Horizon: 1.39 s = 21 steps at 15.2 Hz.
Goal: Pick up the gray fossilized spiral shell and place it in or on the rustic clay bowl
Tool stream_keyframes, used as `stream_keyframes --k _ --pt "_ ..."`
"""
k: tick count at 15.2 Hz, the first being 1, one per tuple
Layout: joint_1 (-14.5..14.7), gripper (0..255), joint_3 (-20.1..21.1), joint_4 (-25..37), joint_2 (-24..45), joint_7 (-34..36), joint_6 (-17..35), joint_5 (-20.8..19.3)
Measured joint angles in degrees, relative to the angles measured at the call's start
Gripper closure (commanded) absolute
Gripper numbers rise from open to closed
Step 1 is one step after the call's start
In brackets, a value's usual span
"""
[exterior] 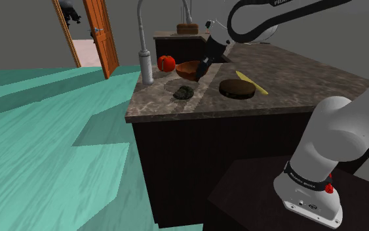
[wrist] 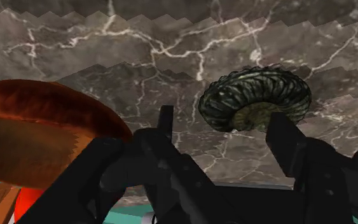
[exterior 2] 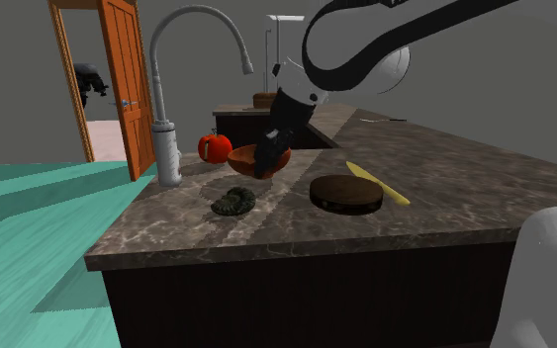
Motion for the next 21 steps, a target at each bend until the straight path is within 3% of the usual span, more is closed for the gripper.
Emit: stream_keyframes --k 2,5,7,11,20,21 --pt "-6.3 0 10.2 4.5 4.2 17.5 -3.1 -4.5" --pt "-15.8 0 25.5 17.2 15.5 49.0 -14.1 -14.1" --pt "-17.9 0 29.1 22.0 20.4 59.9 -18.6 -17.9" --pt "-18.7 0 30.1 22.3 23.2 64.4 -17.7 -20.1" --pt "-19.1 0 30.0 20.7 24.4 65.2 -15.2 -21.2" --pt "-19.1 255 30.0 20.7 24.4 65.2 -15.2 -21.2"
